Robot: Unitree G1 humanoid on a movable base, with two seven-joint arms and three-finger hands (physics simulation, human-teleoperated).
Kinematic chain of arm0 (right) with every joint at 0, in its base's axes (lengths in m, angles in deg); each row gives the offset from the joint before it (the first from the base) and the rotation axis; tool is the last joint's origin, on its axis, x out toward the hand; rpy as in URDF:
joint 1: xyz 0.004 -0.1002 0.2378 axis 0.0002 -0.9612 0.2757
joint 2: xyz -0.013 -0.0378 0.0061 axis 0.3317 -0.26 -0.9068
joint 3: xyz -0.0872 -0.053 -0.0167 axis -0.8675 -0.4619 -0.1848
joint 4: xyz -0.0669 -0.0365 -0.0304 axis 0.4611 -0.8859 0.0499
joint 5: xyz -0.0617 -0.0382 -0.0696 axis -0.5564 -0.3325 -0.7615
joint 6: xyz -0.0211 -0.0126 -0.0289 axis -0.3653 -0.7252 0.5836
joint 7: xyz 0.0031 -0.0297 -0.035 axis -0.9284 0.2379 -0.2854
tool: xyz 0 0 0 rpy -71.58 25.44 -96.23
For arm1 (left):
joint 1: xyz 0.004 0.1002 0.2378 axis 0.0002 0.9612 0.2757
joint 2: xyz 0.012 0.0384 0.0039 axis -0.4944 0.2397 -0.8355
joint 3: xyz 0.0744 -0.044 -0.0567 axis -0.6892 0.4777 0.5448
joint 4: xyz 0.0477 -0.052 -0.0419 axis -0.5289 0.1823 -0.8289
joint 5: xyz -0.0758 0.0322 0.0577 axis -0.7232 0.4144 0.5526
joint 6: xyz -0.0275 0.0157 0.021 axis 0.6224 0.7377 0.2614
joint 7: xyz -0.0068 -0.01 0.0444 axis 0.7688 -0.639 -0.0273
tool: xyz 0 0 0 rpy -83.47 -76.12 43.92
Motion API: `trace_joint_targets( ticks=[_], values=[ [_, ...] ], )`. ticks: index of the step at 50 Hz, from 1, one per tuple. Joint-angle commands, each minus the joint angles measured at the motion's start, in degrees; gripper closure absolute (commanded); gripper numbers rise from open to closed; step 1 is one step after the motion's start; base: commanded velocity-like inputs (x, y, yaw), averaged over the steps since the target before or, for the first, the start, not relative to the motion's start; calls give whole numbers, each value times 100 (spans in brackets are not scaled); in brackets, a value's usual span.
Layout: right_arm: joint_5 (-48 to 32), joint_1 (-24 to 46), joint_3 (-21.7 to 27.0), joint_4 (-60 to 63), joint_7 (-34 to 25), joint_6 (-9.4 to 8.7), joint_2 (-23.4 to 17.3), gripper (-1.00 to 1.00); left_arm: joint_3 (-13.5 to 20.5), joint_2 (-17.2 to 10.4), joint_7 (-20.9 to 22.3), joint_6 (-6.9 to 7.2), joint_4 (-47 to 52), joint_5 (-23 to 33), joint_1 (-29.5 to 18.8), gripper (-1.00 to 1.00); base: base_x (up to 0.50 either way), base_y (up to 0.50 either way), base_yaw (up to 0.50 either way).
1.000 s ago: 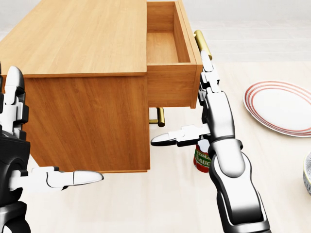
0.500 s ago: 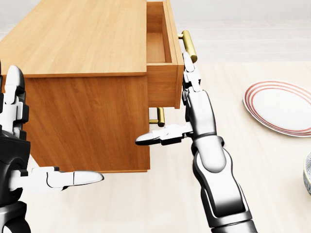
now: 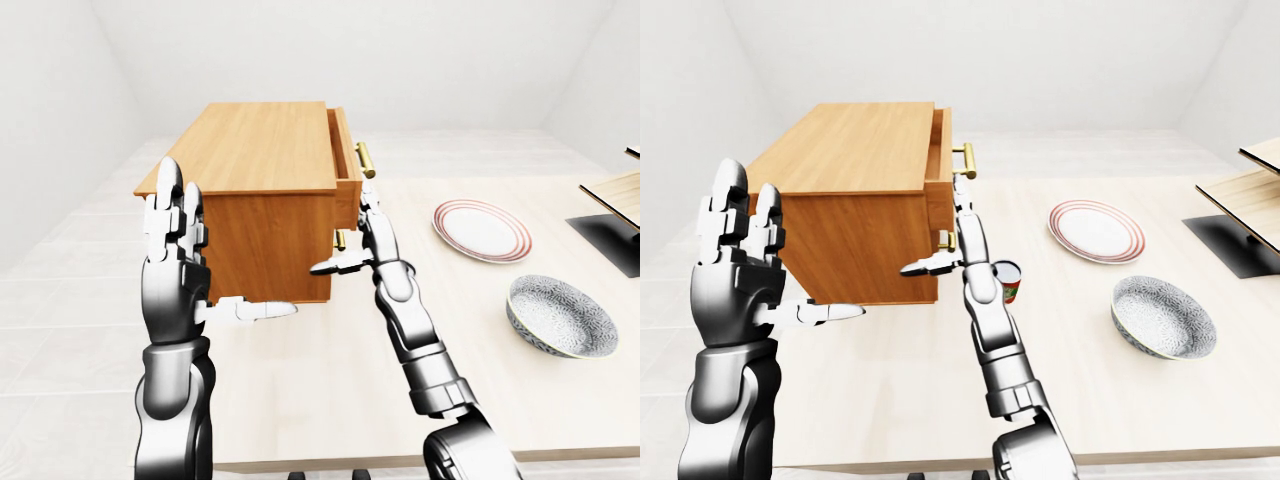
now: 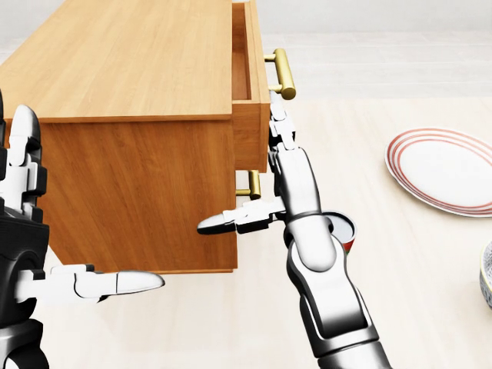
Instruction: Close the top drawer of the cabinet.
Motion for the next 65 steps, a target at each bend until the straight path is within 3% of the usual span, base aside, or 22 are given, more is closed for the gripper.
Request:
trace_joint_targets(
  ticks=[1, 9, 13, 15, 35, 39, 65],
  values=[
    [17, 30, -279, -534, -389, 32, 188, -100, 32, 31, 0, 0, -36, -96, -47, -100, 0, 0, 1],
    [13, 170, -227, -509, -424, -88, 189, -100, 31, 25, 3, 0, -26, -92, -67, -100, 0, 0, 0],
    [14, 198, -228, -554, -423, -60, 201, -100, 34, 26, 8, 0, -44, -98, -52, -100, 0, 0, 0],
    [3, 252, -265, -712, -410, 44, 257, -100, 30, 25, 13, 0, -53, -94, -30, -100, 0, 0, 0],
    [-27, 430, -303, -1010, -460, 167, 388, -100, 27, 28, 17, 0, -18, -87, -42, -100, 0, 0, 0],
    [-38, 552, -351, -1242, -507, 266, 472, -100, 32, 29, 20, 0, -55, -88, -23, -100, 0, 0, 0],
    [-126, 577, -500, -1502, -741, 374, 766, -100, 18, 30, 24, 0, -2, -65, -39, -100, 0, 0, 0]
  ],
)
